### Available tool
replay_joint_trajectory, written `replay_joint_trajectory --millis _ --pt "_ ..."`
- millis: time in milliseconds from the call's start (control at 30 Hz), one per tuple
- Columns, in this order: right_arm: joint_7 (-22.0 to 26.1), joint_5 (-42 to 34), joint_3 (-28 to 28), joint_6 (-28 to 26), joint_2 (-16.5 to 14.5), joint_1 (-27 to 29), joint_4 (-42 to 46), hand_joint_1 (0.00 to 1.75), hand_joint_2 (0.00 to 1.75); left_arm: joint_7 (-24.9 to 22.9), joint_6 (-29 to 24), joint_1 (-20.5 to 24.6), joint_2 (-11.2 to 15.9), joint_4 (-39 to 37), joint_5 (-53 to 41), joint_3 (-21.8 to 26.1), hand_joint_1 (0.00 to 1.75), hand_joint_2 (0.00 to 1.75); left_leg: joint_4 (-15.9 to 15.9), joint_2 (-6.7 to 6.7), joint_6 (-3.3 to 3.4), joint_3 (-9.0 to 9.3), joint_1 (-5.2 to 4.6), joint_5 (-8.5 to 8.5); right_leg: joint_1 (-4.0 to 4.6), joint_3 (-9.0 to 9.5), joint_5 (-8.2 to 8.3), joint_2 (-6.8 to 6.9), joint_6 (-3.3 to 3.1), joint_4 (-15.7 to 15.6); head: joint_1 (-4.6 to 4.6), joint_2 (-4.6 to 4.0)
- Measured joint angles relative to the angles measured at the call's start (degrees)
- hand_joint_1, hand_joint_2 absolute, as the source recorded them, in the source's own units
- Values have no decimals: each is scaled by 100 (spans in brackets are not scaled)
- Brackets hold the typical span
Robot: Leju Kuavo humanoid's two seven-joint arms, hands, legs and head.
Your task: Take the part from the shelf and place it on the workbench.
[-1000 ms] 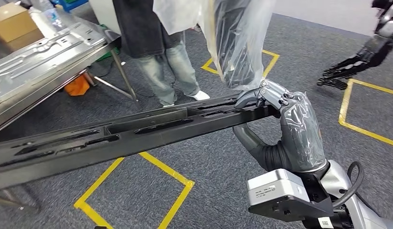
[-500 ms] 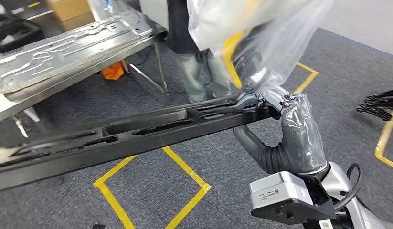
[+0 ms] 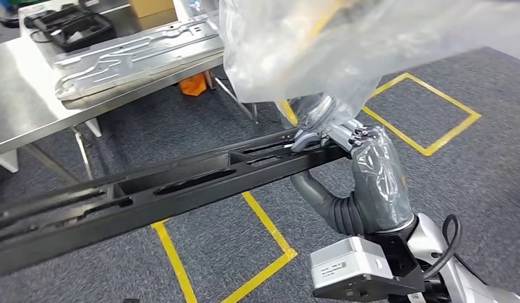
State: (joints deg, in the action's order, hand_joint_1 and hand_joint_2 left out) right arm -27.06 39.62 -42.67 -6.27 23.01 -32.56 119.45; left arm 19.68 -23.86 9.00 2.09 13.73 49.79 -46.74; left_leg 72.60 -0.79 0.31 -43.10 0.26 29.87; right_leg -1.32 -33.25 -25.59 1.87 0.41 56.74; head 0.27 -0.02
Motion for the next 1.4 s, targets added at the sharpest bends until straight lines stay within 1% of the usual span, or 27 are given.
replay_joint_trajectory --millis 33,67,133,167,200,267,300,367,433,500,533,567,600,667,700,767,800,867,933,1000,1033,1067,1133,1200,1267,1333,1400 --pt "16 -1 -21 -3 -34 -2 -19 175 175 -8 2 -8 0 0 -3 -1 0 175 -36 19 0 5 4 -74 4 14 -15 75 2 0 -1 1" --pt "32 -3 -41 -10 -68 -6 -35 175 175 -14 3 -13 3 0 -8 -1 0 175 -304 50 11 133 1 -235 8 36 -32 147 8 0 -1 1" --pt "73 -8 -75 -28 -139 -25 -70 175 175 -18 3 -2 15 0 -16 -1 0 175 -1168 276 81 585 -48 -598 27 100 -76 284 35 -1 -1 1" --pt "96 -11 -94 -35 -172 -35 -88 175 175 -21 3 10 22 0 -21 -1 0 175 -1492 372 122 748 -83 -708 38 130 -100 346 57 -3 0 0" --pt "112 -15 -114 -39 -205 -42 -109 175 175 -26 3 21 27 0 -23 -1 0 175 -1679 439 161 836 -116 -752 45 155 -122 403 84 -8 1 0" --pt "126 -23 -155 -42 -267 -50 -150 175 175 -33 3 28 43 0 -26 -1 0 175 -1734 350 210 842 -144 -750 51 204 -149 511 143 -41 -1 0" --pt "127 -25 -169 -42 -293 -53 -169 175 175 -36 3 19 50 0 -27 -2 0 175 -1766 285 233 870 -126 -764 43 231 -169 501 172 -41 -1 0" --pt "133 -21 -193 -44 -327 -57 -206 175 175 -45 3 21 61 1 -29 -3 0 175 -1838 150 288 947 -75 -798 37 165 -334 271 212 201 5 1" --pt "138 -21 -224 -46 -335 -47 -250 175 175 -51 3 51 61 2 -31 -3 0 175 -1859 5 333 982 -46 -805 29 -187 -675 -31 225 916 21 1" --pt "138 -26 -266 -46 -341 -33 -297 175 175 -55 2 62 61 2 -29 -3 0 175 -1852 -163 349 989 -46 -799 26 -556 -845 -114 236 1535 33 2" --pt "138 -25 -284 -46 -342 -31 -317 175 175 -60 2 56 62 2 -28 -3 0 175 -1847 -254 346 994 -43 -793 23 -612 -760 -120 239 1547 34 2" --pt "137 -25 -298 -46 -345 -30 -336 175 175 -64 3 48 62 2 -28 -3 0 175 -1841 -344 336 1001 -37 -785 18 -553 -570 -136 240 1329 35 1" --pt "138 -25 -308 -46 -349 -32 -350 175 175 -68 3 44 61 2 -29 -3 0 175 -1828 -434 318 1009 -29 -772 5 -406 -318 -208 240 935 35 1" --pt "138 -25 -318 -45 -360 -39 -378 175 175 -71 3 47 61 2 -31 -3 0 175 -1788 -590 262 997 -26 -739 -25 -105 4 -440 227 211 37 0" --pt "138 -26 -321 -44 -369 -43 -389 175 175 -73 3 47 61 2 -32 -3 0 175 -1773 -652 229 980 -23 -730 -29 -26 60 -519 214 24 35 0" --pt "138 -26 -327 -42 -391 -56 -409 175 175 -77 3 26 65 1 -33 -3 0 175 -1778 -756 163 948 -10 -732 -8 1 57 -470 164 -35 35 2" --pt "138 -25 -329 -42 -405 -69 -420 175 175 -79 3 6 67 1 -33 -4 0 175 -1772 -725 130 940 -1 -722 -5 10 62 -411 134 -43 35 2" --pt "141 -20 -339 -40 -434 -95 -433 175 175 -81 3 -6 66 2 -34 -8 0 175 -1521 -414 60 822 -8 -576 -12 38 60 -294 58 -64 15 1" --pt "145 -8 -357 -40 -451 -105 -442 175 175 -81 3 20 61 2 -33 -11 0 175 -806 -67 0 469 -1 -253 -5 64 36 -182 7 -70 -10 1" --pt "147 19 -376 -40 -452 -106 -461 175 175 -81 3 26 60 2 -34 -11 0 175 -115 7 -35 95 30 -38 2 77 15 -88 -2 -69 -15 1" --pt "147 38 -386 -42 -452 -106 -473 175 175 -81 3 17 59 2 -34 -12 0 175 -45 18 -43 43 40 -73 3 85 5 -53 1 -69 -16 0" --pt "147 61 -394 -45 -452 -106 -482 175 175 -81 3 9 59 2 -35 -12 0 175 -226 29 -44 120 47 -209 3 97 -5 -26 10 -69 -16 -1" --pt "147 102 -403 -54 -455 -110 -491 175 175 -81 3 5 60 2 -40 -12 0 175 -1069 92 -15 536 42 -587 4 137 -30 11 38 -70 -16 -1" --pt "147 124 -406 -60 -461 -118 -497 175 175 -81 9 18 59 2 -54 -12 0 175 -1668 147 42 835 2 -769 23 164 -60 29 87 -72 -14 0" --pt "146 128 -410 -60 -467 -123 -510 175 175 -79 54 28 59 2 -63 -12 0 175 -1748 138 101 869 -40 -759 34 178 -79 41 148 -86 -11 0" --pt "144 125 -413 -58 -468 -128 -526 175 175 -66 160 29 62 2 -62 -12 0 175 -1785 107 170 903 -26 -770 20 187 -123 26 211 -58 -9 1" --pt "139 117 -413 -57 -467 -131 -539 175 175 -51 253 42 63 2 -62 -12 0 175 -1829 77 239 957 0 -785 13 27 -338 -39 247 317 -1 1"
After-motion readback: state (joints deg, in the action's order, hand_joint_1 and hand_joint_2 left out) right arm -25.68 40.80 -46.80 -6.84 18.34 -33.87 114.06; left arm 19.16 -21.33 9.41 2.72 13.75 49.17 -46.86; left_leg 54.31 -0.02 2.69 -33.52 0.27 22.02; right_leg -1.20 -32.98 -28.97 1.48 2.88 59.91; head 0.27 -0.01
